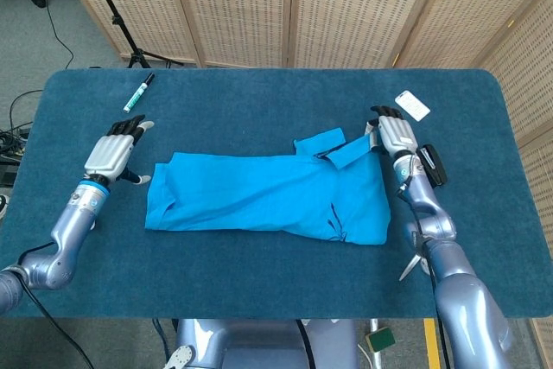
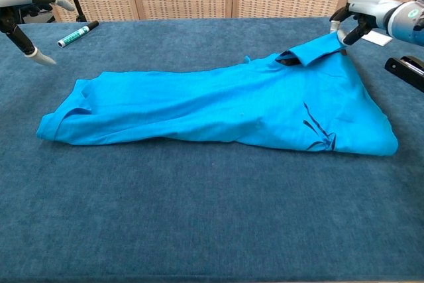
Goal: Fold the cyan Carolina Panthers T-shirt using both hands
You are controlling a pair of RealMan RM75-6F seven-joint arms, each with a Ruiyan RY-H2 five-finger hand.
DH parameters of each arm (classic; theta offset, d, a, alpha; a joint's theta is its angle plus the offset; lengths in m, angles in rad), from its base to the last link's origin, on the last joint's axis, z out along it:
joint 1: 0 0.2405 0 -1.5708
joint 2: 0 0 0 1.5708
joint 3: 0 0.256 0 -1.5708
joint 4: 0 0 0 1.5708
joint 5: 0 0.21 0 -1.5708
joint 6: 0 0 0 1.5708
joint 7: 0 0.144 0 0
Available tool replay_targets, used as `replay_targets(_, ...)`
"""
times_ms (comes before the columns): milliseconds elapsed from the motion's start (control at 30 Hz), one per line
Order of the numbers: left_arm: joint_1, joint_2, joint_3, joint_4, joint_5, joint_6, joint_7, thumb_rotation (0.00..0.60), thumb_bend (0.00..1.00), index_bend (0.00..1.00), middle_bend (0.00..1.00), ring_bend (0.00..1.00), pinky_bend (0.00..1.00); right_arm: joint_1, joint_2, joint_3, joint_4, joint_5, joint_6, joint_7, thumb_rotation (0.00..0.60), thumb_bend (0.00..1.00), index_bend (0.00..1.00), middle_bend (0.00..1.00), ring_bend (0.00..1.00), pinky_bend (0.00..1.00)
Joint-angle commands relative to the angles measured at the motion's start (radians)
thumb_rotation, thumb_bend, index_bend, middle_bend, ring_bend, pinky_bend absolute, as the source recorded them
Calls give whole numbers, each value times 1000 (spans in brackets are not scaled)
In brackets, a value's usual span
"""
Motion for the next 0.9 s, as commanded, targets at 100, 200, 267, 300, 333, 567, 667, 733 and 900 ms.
replay_targets(100,9,14,10,-9,2,4,-1,600,117,0,0,0,0,36,-44,35,54,42,-78,-67,600,87,32,0,0,0)
replay_targets(200,13,20,13,-11,1,7,-2,600,120,0,0,0,0,61,-64,77,90,85,-90,-100,600,8,0,0,0,0)
replay_targets(267,15,24,16,-14,2,12,0,600,120,0,0,0,0,81,-89,127,134,137,-90,-165,600,0,0,0,0,0)
replay_targets(300,16,25,17,-14,1,13,1,600,121,0,0,0,0,91,-97,157,149,169,-93,-201,600,0,0,0,0,0)
replay_targets(333,16,25,18,-15,0,13,1,600,121,0,0,0,0,97,-102,180,158,193,-97,-228,600,0,0,0,0,0)
replay_targets(567,19,21,25,-15,12,21,-9,600,124,0,0,0,0,107,-86,296,123,311,-21,-349,600,0,0,0,0,0)
replay_targets(667,25,23,34,-19,40,29,-25,600,127,0,0,0,0,88,-53,295,67,308,3,-354,600,0,0,0,0,0)
replay_targets(733,33,28,46,-23,73,38,-41,600,128,0,0,0,0,62,-23,276,14,286,27,-342,600,0,0,0,0,0)
replay_targets(900,59,45,77,-33,161,66,-103,600,134,0,0,0,0,-33,77,214,-171,211,114,-292,600,0,0,0,0,0)
